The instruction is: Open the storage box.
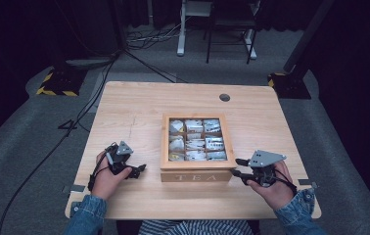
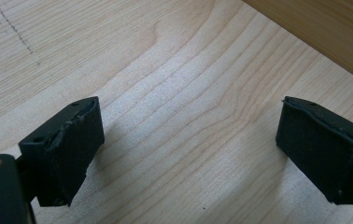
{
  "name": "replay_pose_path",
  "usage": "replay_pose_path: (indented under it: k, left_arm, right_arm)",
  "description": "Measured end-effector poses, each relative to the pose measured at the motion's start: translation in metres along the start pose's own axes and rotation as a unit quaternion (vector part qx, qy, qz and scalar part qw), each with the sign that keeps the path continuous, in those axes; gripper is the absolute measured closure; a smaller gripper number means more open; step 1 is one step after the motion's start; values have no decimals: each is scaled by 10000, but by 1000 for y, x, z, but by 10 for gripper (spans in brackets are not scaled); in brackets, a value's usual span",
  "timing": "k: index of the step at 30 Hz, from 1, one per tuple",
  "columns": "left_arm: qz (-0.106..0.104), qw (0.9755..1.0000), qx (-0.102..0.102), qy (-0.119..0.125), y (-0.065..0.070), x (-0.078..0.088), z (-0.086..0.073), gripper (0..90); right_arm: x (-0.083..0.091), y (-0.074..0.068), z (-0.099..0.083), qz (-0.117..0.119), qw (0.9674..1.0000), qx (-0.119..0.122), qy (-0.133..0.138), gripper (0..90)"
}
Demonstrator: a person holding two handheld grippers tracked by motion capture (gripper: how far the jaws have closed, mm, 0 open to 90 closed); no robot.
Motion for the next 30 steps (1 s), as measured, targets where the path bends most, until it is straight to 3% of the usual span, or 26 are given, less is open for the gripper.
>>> replay_pose_path:
  k: [18,30]
  left_arm:
    - [-10,10000,-38,-1,-1,-1,1,81]
    - [-79,9999,-79,-10,-2,-2,2,78]
  right_arm:
    - [17,9,34,-231,9983,210,492,470]
    - [21,19,57,-161,9960,269,834,402]
Point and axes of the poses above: each handheld gripper's, and its own axes: x roughly backward along the jaws, z roughly out of its top, y roughly to its right, the point moved 9 cm from there along -x, roughly forward along the jaws, and after that the axes turned 13 degrees about z, right-handed, at the moved point
